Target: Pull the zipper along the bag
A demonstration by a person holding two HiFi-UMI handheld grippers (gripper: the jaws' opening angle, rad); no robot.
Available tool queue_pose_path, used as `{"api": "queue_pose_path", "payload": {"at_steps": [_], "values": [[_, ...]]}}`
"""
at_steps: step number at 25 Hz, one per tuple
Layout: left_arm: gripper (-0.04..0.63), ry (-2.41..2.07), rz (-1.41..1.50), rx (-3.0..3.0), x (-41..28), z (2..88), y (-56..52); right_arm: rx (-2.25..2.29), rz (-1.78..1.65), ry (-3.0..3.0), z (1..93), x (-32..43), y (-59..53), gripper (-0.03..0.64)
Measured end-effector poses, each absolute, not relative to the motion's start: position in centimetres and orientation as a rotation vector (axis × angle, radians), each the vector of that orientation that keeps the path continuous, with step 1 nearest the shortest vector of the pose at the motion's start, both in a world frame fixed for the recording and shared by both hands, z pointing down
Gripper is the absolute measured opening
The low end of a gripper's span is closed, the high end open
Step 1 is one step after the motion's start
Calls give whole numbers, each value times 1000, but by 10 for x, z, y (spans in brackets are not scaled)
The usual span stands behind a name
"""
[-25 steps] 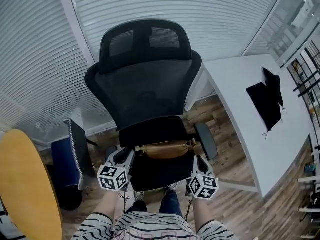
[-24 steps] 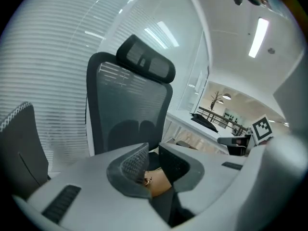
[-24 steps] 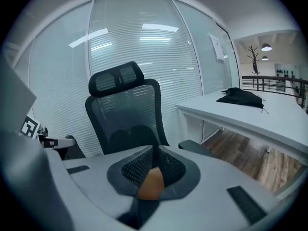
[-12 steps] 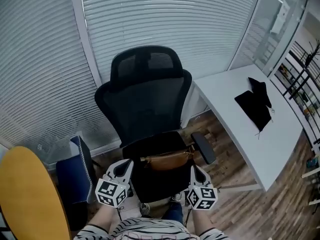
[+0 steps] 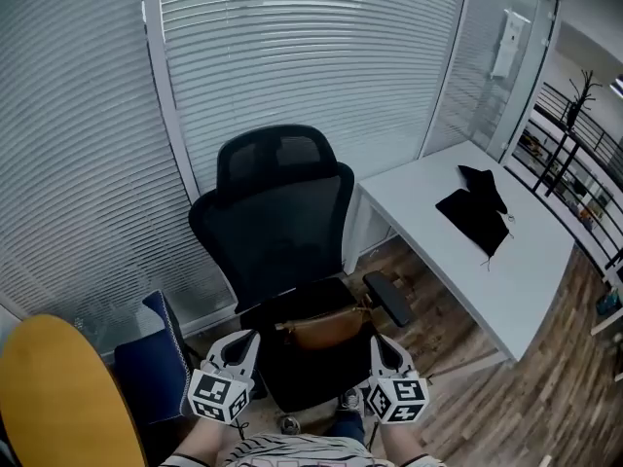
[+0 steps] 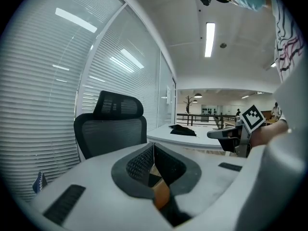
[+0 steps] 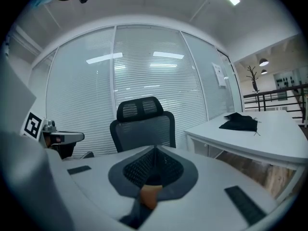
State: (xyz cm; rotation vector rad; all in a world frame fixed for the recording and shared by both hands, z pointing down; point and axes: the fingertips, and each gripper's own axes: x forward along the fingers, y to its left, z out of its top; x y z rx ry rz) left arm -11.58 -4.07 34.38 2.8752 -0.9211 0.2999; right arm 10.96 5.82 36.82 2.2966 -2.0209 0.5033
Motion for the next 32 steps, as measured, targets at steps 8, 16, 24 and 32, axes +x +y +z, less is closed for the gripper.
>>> {"api": "queue_pose_path", "payload": {"at_steps": [8, 16, 24, 32], "values": [[29, -860, 257, 2904, -123, 328, -21, 2325, 403, -2083, 333, 89, 77, 32], [29, -844, 237, 2933, -127, 320, -14, 2326, 374, -2109, 325, 78, 86, 28], [29, -843, 242, 2921, -130, 327, -12, 2313, 385, -2127, 328, 74, 81, 28], [29, -872, 248, 2908, -135, 331, -17, 2294, 404, -2127, 335, 70, 75, 28]]}}
